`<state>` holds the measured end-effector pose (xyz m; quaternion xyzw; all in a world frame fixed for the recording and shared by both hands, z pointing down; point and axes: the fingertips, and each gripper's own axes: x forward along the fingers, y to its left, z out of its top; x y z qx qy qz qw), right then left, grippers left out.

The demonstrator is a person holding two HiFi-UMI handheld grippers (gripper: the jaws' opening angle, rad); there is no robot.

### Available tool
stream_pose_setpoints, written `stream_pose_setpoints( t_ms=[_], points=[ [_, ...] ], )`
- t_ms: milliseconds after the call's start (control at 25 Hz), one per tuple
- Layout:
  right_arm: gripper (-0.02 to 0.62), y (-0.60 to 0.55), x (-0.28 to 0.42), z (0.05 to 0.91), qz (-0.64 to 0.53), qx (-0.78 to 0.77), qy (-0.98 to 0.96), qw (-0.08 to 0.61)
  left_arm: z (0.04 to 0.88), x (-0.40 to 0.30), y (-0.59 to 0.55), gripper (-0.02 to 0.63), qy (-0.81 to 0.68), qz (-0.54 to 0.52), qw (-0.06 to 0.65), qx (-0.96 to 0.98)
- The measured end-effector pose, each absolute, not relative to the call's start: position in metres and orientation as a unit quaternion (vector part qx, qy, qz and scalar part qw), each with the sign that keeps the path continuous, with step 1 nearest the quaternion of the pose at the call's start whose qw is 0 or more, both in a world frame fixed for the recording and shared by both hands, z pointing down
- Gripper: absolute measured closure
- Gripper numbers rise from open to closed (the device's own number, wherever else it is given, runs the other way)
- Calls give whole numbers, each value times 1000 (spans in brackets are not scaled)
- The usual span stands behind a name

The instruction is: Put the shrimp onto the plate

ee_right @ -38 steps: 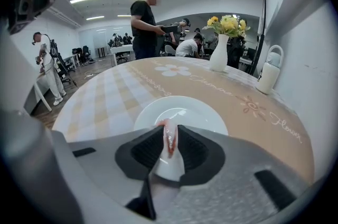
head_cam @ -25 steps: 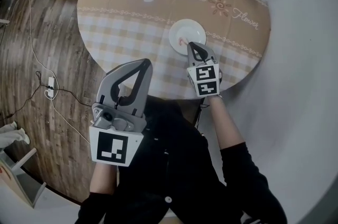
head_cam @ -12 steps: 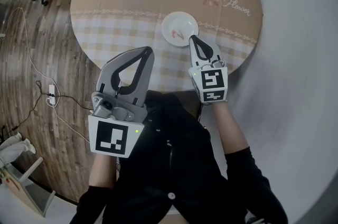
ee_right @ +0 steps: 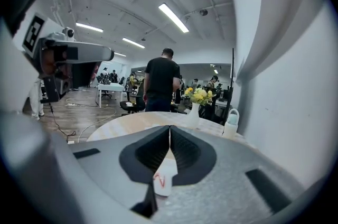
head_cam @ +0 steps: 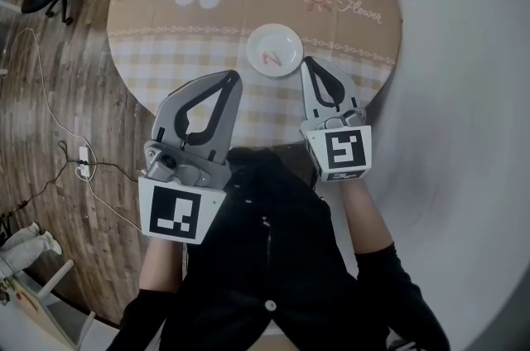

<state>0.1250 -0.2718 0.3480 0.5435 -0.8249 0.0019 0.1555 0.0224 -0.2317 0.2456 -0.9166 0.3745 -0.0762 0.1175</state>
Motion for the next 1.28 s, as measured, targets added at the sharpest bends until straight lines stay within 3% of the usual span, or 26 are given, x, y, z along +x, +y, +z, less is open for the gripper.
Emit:
stream_pose_setpoints(
  t_ms=[680,1280],
  points=[
    [592,-239,137,282,-49,564,-818,100,233,30,-232,604,366,-65,137,-918],
    [592,-227,139,276,-49,566,-816,105,235,38,-227,604,361,-67,133,-921]
  ],
)
